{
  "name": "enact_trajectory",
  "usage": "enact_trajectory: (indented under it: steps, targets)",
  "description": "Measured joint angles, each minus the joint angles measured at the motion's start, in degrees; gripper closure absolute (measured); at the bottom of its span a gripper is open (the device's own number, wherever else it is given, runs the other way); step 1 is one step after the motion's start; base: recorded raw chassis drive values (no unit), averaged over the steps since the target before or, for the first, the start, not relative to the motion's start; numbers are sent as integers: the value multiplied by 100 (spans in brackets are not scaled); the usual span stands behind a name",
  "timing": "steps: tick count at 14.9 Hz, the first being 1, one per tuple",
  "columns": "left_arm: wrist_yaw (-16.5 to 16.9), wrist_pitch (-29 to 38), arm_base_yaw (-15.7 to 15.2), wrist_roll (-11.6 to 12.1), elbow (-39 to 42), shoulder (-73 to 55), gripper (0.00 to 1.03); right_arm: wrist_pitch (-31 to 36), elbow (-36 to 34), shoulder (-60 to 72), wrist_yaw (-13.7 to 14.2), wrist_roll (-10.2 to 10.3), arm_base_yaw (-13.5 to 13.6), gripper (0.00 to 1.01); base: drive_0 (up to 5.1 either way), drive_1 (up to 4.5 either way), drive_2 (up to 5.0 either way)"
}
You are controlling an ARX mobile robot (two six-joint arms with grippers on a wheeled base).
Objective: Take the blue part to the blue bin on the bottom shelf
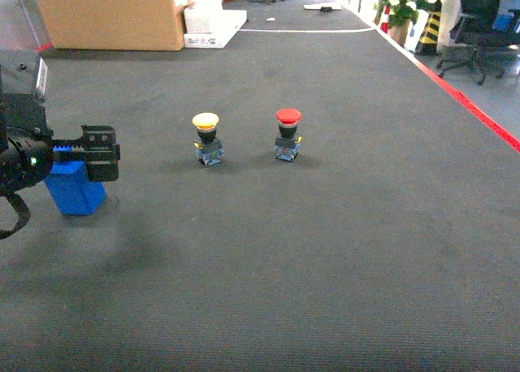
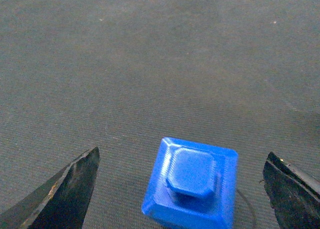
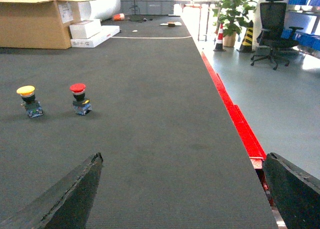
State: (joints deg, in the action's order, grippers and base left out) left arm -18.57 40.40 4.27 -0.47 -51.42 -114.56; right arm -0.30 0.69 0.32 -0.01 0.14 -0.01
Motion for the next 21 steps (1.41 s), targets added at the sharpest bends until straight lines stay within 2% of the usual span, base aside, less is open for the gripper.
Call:
enact_trajectory:
  steps: [5,9,10,13,15,16,18,19,21]
  targets:
    - [579,33,-107,20,-730,-1075,6,2,0,0,2,0,0,3,0,0,0]
    - [699,129,-170,33,-706,-1102,50,2,0,0,0,0,0,3,0,0,0]
    - [708,186,-181,31,-673,-1102,57,2,0,0,0,0,0,3,0,0,0]
    - [660,520,-186,26,-109,-752,59,0,0,0,0,0,0,3,0,0,0]
    - [127,439,-55,-59,999,468,59,2,0,0,2,0,0,3,0,0,0]
    - [79,713,122,20,1703,1342,59,0,0,0,2,0,0,3,0,0,0]
    - [-122,-223,866,63,2944,3724,59,2,0,0,0,0,0,3,0,0,0]
    - [-461,-951,1270,125,3451,4918,59,0,0,0,2,0,0,3,0,0,0]
    - [-1576,-2374,1928,59,3661,7219,59,4,0,0,0,0,0,3,0,0,0]
